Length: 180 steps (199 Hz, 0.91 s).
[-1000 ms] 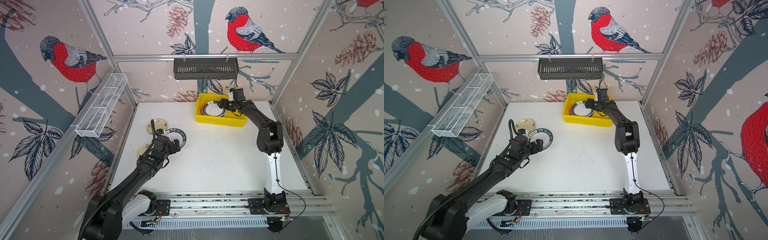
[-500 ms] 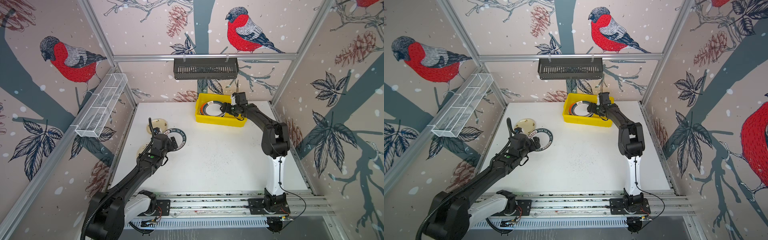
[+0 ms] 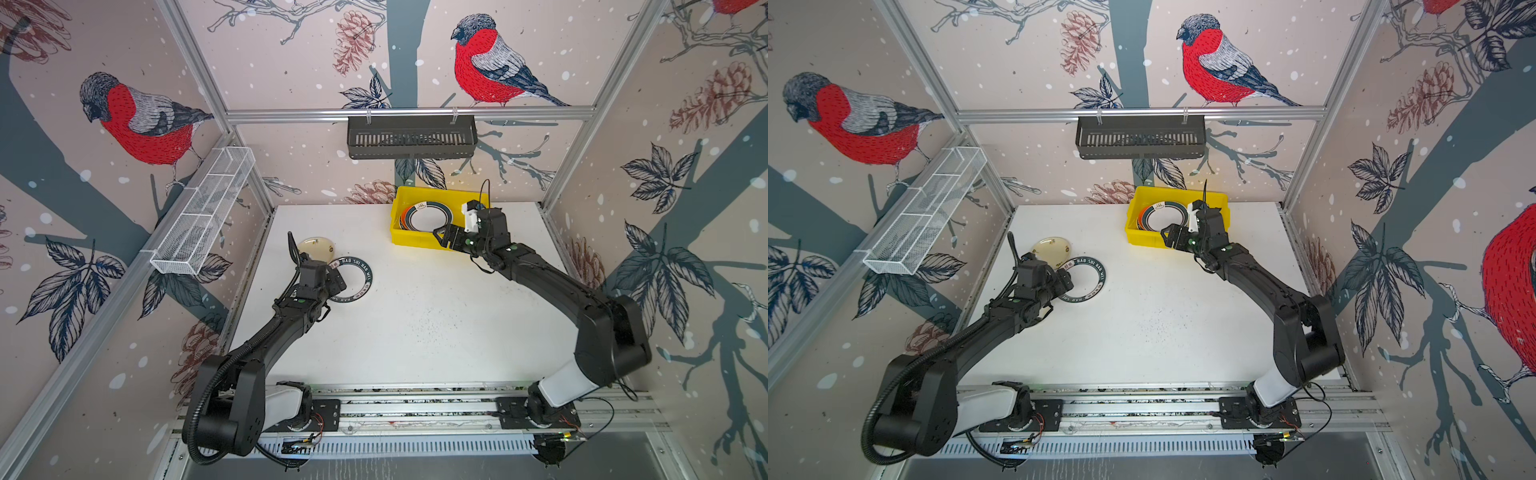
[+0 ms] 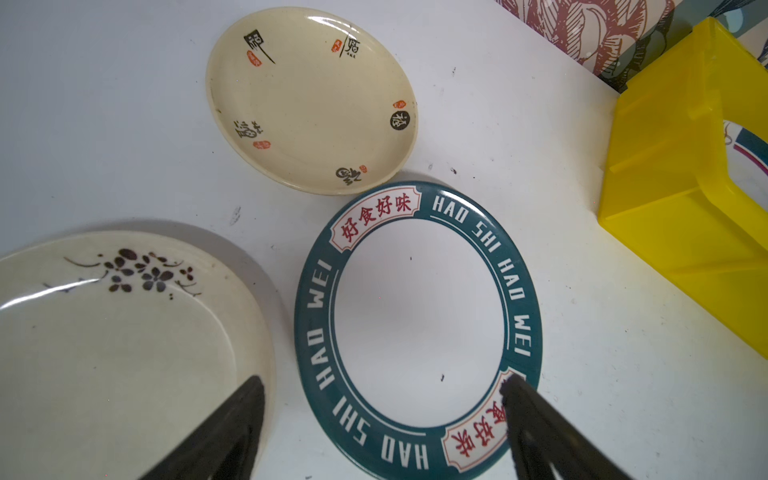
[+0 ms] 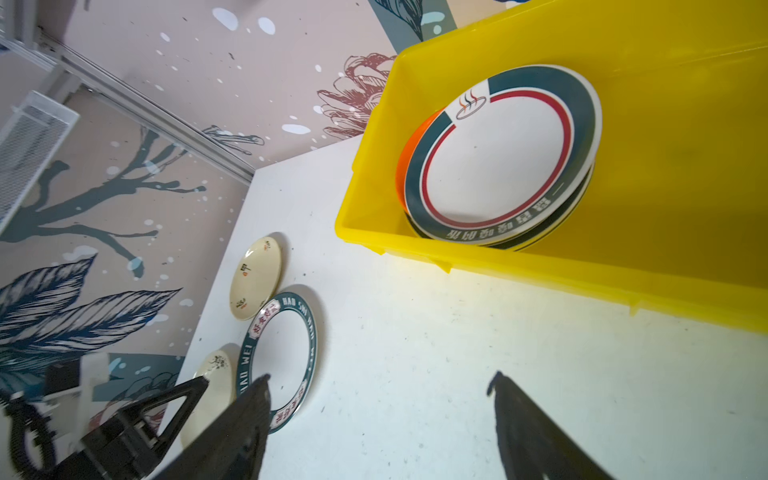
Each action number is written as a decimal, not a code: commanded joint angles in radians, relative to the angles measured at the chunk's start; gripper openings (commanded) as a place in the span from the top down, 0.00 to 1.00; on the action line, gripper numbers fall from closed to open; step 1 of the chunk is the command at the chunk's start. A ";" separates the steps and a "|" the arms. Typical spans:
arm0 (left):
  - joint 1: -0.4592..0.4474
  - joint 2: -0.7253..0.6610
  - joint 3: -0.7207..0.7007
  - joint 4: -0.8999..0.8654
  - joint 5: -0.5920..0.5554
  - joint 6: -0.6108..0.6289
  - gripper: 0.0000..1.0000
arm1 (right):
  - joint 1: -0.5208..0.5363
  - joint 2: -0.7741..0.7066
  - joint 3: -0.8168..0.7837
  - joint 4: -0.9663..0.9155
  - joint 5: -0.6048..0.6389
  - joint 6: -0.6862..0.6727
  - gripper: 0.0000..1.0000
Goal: Place the plates into the plastic bin on the countertop
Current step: Place the plate in the plastic bin, then rotate the plate at the center of the table.
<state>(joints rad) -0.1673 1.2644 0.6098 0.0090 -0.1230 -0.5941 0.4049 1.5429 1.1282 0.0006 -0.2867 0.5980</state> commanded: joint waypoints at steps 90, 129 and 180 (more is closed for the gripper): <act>0.043 0.281 0.224 -0.106 -0.047 0.072 0.55 | -0.049 -0.184 -0.130 -0.065 0.017 -0.069 0.17; 0.046 0.319 0.285 -0.152 -0.070 0.105 0.56 | -0.049 -0.175 -0.135 -0.072 0.000 -0.067 0.18; 0.084 0.375 0.291 -0.168 0.002 0.106 0.63 | -0.049 -0.178 -0.119 -0.089 0.006 -0.072 0.18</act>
<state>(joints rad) -0.0933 1.6218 0.8913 -0.1257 -0.1535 -0.4976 0.3565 1.3682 0.9993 -0.0788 -0.2783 0.5385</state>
